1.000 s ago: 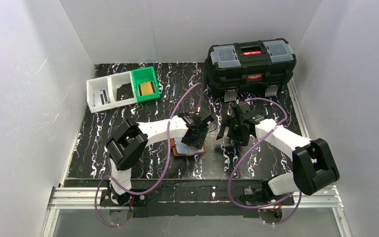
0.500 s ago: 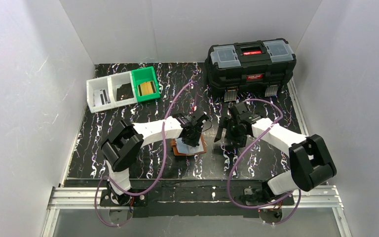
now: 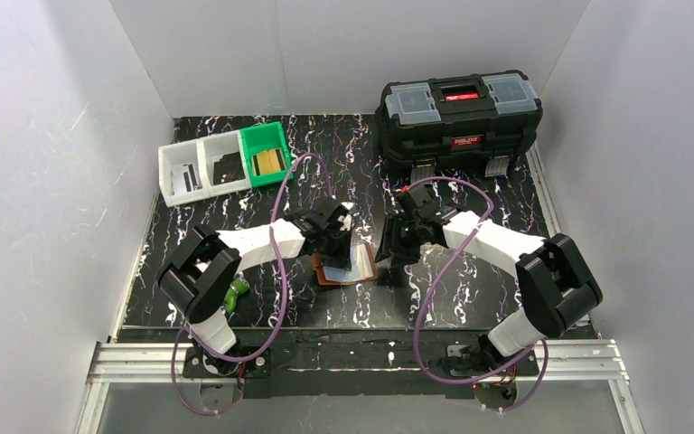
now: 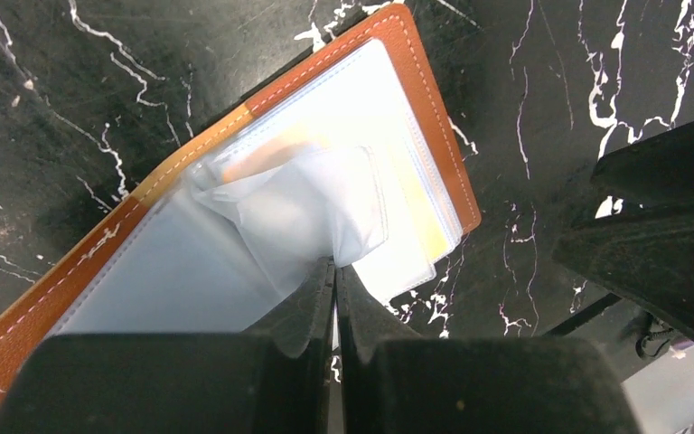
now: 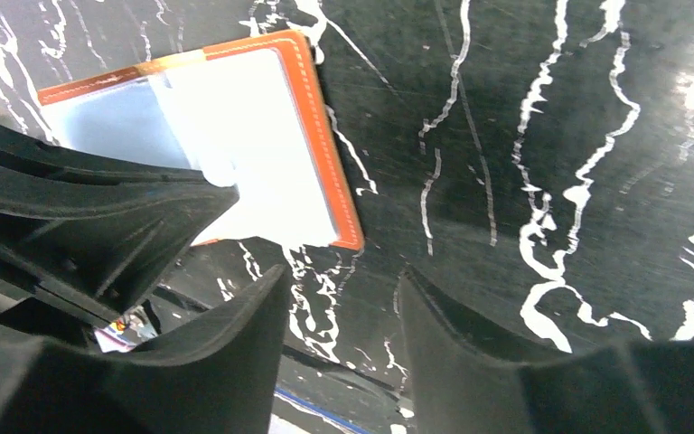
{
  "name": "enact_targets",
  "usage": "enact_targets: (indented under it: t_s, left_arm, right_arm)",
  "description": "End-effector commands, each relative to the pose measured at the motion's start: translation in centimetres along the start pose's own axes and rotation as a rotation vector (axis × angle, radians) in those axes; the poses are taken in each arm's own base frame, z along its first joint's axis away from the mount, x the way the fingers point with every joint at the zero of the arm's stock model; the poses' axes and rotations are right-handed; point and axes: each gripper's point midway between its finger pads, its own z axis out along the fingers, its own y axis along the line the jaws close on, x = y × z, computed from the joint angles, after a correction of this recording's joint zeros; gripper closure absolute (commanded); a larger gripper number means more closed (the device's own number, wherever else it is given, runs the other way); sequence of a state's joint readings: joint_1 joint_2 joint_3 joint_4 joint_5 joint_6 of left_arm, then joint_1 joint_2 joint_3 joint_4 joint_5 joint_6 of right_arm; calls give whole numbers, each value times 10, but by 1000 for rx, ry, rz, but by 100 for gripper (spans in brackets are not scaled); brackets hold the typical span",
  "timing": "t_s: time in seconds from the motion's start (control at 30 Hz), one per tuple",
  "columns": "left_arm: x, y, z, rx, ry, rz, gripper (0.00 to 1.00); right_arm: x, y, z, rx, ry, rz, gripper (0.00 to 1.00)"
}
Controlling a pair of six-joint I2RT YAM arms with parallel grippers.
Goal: Take the credit cards out of the card holder
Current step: Remove the credit card from the card holder.
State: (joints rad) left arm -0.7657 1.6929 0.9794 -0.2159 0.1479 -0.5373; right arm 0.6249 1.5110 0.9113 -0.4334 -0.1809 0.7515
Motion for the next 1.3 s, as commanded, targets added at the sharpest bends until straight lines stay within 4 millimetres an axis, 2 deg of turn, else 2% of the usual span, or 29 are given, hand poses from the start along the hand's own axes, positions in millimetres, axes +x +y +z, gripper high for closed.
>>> enact_targets:
  t_s: [0.0,0.2,0.33,0.9,1.27]
  left_arm:
    - [9,1,-9,53,0,-20,100]
    - [9,4,-15,75,-21,-51,100]
    - [10,6,-18,85,-30,-66,100]
    - [12,9,-21,108,-41,-87,100]
    - [11,5,-20,137,-41,-88,100]
  right_arm:
    - [-7,32,1,-86,3,-45,48]
    - [-4,48,11,-115,39,-61,59]
    - [-4,53,19,-119,60,-64,62]
    - [9,64,37,-125,120,-84,67]
    - [14,60,51,-106,150,-77,68]
